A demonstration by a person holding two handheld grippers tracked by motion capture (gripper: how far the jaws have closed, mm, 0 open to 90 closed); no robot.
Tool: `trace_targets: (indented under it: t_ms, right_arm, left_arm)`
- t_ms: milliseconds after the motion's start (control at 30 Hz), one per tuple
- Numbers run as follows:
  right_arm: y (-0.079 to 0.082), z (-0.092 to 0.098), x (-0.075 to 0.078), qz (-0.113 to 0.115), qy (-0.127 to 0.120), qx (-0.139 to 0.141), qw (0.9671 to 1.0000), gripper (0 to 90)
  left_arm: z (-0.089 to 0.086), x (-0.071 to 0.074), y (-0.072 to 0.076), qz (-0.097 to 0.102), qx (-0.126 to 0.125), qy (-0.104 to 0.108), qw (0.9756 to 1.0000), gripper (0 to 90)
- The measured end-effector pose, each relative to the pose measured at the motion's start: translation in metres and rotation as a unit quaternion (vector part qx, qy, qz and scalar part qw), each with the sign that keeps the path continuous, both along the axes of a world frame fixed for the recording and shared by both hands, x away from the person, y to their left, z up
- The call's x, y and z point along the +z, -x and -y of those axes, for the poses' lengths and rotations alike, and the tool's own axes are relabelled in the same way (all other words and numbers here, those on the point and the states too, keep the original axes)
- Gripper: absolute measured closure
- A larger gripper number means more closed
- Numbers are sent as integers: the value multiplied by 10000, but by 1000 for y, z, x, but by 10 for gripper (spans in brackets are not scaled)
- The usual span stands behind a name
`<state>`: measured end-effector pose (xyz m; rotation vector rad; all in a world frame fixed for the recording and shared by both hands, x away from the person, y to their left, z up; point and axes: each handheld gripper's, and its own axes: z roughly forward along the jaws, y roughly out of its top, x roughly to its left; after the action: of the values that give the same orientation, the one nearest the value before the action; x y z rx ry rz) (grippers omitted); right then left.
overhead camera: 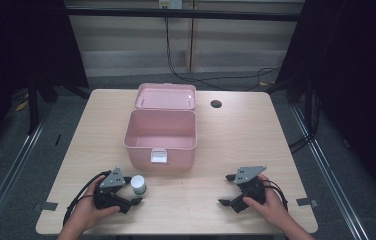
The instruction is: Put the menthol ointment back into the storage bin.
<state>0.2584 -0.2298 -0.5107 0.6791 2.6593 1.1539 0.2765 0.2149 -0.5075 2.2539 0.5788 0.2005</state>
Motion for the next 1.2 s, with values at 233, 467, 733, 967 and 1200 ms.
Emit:
trace_targets:
  t_ms: [233,467,733,967,1200]
  right_arm:
    - [0,0,0,-2,1,-1,10000,110]
    - [0,0,0,-2,1,0,10000,110]
    - [-1,-1,0,10,7,-8,10000,110]
    - [-1,-1,0,1,-2,-22,10000,110]
    - [-1,-1,0,2,0,-22,10000,110]
  left_arm:
    - [1,0,1,19,-32,-68,10000,151]
    - [8,10,1,-237,4,-537,9983,165]
    - [12,25,-3,-371,-1,-1315,9906,212]
    - [18,34,-5,-589,-205,-1621,9848,217]
    - [24,50,-12,-806,-285,-1951,9771,223]
